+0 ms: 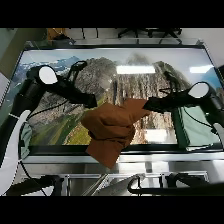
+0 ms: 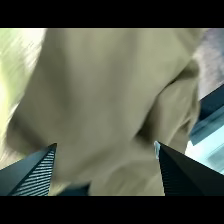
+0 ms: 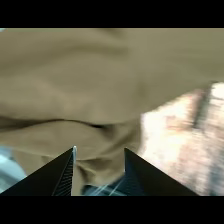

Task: Fold the shirts.

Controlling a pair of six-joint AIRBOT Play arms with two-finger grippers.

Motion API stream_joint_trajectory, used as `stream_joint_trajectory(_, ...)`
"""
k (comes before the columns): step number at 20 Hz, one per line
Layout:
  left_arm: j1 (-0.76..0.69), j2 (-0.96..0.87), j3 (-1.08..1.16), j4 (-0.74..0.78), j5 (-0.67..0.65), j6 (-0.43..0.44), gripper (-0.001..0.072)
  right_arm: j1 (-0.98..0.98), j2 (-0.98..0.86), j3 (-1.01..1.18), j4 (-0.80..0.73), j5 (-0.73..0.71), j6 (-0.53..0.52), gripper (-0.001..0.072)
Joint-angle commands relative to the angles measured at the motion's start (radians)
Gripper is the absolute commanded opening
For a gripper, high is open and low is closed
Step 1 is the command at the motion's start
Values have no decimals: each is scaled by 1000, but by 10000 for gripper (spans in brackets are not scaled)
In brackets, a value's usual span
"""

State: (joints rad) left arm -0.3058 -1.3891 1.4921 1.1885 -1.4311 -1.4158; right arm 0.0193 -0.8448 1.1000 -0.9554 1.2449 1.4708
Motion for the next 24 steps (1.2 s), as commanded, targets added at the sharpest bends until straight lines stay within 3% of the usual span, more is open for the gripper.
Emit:
stream_joint_trajectory(1,127,83,-129,-23,-82,5,688,-182,1,-16,-6,83,-70,373)
stream_joint_trajectory(2,161,131,-233,-69,-61,5,688,-216,-5,-26,-5,78,-81,380)
stream_joint_trajectory(4,190,217,-456,-123,20,8,688,-255,-45,-46,-5,55,-88,541)
stream_joint_trajectory(8,142,320,-836,-143,224,10,688,-220,-191,-76,45,34,-143,537)
stream_joint_trajectory(10,91,331,-946,-162,342,10,688,-174,-268,-76,71,11,-174,482)
stream_joint_trajectory(14,-9,252,-1003,-327,533,58,688,-72,-378,-76,145,-97,-215,479)
stream_joint_trajectory(20,-147,23,-861,-351,536,77,686,-16,-456,-75,265,-216,-279,479)
stream_joint_trajectory(21,-157,3,-837,-351,527,77,569,-16,-460,-75,281,-238,-288,478)
stream_joint_trajectory(22,-163,-12,-810,-349,507,78,325,-16,-463,-75,295,-259,-299,471)
stream_joint_trajectory(23,-163,-18,-785,-345,489,84,126,-16,-465,-75,313,-280,-322,315)
stream_joint_trajectory(24,-162,-18,-765,-342,481,85,9,-16,-465,-75,333,-296,-359,114)
